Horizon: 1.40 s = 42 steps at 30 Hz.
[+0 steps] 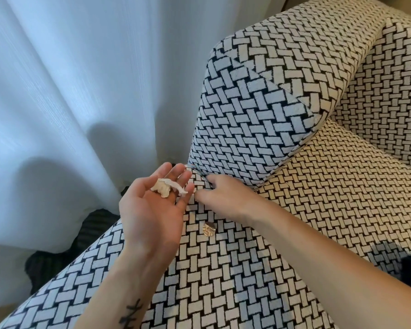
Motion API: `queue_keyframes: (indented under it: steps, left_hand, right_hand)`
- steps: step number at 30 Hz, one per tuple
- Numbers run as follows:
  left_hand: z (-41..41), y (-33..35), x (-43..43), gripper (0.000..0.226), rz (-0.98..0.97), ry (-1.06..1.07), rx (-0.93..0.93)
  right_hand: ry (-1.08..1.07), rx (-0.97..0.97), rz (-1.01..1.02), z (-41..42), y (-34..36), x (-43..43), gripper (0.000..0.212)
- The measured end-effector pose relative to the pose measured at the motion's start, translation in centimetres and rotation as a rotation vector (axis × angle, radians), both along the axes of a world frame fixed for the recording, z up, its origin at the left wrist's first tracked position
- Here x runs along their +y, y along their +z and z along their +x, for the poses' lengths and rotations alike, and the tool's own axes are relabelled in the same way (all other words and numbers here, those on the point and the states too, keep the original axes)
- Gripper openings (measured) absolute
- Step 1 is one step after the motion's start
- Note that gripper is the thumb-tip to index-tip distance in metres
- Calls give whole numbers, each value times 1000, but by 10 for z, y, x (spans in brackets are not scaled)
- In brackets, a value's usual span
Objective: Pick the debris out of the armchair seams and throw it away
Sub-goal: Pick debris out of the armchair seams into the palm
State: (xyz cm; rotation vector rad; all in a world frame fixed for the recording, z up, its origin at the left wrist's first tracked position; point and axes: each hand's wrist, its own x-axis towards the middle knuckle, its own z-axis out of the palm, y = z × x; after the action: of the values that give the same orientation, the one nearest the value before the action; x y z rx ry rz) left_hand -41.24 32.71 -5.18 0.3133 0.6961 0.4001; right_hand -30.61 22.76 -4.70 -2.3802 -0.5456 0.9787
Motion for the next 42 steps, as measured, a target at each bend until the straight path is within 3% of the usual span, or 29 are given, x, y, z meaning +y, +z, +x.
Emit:
queue_keyframes:
  steps: [3, 6, 10, 12, 16, 26, 30, 34, 38, 42]
  left_hand:
    - [0, 0, -1, 35, -16, -33, 10]
    - [0, 1, -1, 35, -12, -36, 19]
    - [-1, -1, 0, 35, -7, -39, 4]
    - [-1, -2, 0, 35, -5, -43, 5]
    - [-1, -1, -2, 35, 17, -71, 6]
    - [1, -16, 0, 32, 96, -113, -26]
    - [4, -23, -4, 33, 144, -129, -105]
    - [11, -31, -2, 32, 152, -227, -202]
    - [12, -33, -7, 38, -12, -367, -305]
    - [15, -31, -14, 35, -52, -401, -321]
  right_hand:
    - [-27, 70, 109, 1, -11, -5, 33]
    - [-62, 103, 180, 2, -22, -5, 57]
    - [-51, 120, 144, 6, -22, -4, 87]
    - [-7, 125, 110, 9, -20, -4, 90]
    - [30, 93, 83, 9, -18, -3, 78]
    - [22, -10, 273, -19, -17, -27, 53]
    - [200, -355, 186, -53, -23, -56, 56]
    - [119, -604, 302, -69, -40, -77, 31]
    - [63, -522, 348, -65, -38, -82, 22]
    - [87, -358, 290, -53, -26, -86, 20]
